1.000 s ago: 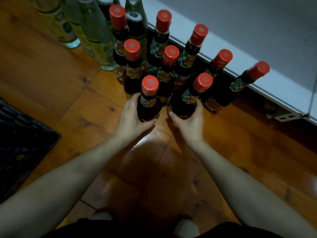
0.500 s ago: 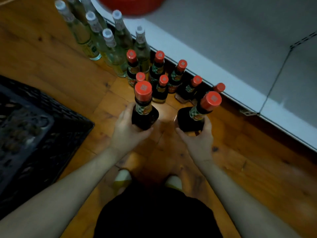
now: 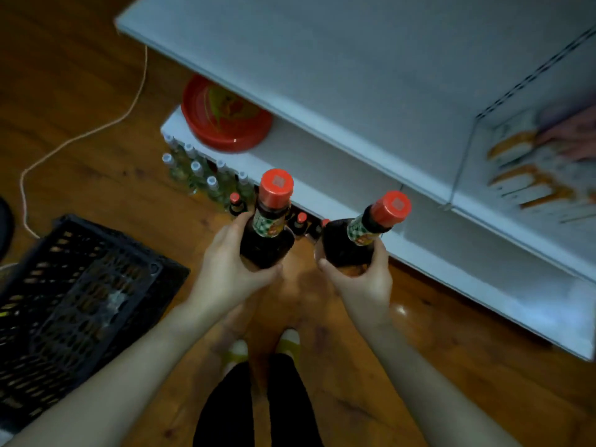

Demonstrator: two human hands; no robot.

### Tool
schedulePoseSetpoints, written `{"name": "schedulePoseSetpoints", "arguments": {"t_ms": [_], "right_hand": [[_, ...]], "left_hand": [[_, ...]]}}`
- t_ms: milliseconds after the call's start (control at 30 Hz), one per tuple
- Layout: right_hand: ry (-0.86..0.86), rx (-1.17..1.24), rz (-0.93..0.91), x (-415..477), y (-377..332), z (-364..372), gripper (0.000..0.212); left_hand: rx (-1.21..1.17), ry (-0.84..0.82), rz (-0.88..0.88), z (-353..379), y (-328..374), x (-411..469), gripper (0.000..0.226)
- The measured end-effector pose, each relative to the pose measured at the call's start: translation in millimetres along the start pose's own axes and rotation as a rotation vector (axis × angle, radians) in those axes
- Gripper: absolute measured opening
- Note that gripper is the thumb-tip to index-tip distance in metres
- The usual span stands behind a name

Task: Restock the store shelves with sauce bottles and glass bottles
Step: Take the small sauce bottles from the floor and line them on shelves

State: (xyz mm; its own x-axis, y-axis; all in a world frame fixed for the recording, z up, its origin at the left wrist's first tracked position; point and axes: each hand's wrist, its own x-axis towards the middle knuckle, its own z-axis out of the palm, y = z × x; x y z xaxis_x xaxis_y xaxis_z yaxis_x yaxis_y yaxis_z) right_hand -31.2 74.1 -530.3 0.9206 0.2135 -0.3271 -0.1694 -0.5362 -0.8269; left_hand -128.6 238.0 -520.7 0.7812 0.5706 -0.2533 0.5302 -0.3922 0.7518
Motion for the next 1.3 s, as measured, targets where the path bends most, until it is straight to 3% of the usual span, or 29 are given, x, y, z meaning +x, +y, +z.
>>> {"name": "schedulePoseSetpoints", "arguments": {"t_ms": [133, 467, 633, 900, 1133, 1300], "right_hand": [[0.046, -0.006, -0.087, -35.6, -60.2, -45.9, 0.077], [0.242, 0.050, -0.266, -140.8, -164.5, -155.8, 0.062], [0.372, 0.058, -0.285, -177.3, -183.4, -223.2, 0.065], [0.559, 0.014, -0.346, -205.4, -163.5, -361.7, 0.046], [0.669, 0.028, -0.359, -217.6, -126.1, -494.2, 0.049], [0.752, 0.047, -0.305, -206.9, -88.6, -567.2, 0.063]], "left_hand": [[-0.034, 0.012, 0.129, -45.1, 57.0, -20.9, 0.091], [-0.061, -0.050, 0.486, -141.8, 199.0, -84.9, 0.095], [-0.060, -0.163, 0.622, -147.0, 264.4, -110.2, 0.072], [-0.140, -0.294, 0.843, -77.7, 386.6, -148.3, 0.061], [-0.197, -0.360, 0.972, 21.5, 488.0, -188.4, 0.062], [-0.219, -0.398, 0.964, 82.8, 541.1, -199.8, 0.072]]}}
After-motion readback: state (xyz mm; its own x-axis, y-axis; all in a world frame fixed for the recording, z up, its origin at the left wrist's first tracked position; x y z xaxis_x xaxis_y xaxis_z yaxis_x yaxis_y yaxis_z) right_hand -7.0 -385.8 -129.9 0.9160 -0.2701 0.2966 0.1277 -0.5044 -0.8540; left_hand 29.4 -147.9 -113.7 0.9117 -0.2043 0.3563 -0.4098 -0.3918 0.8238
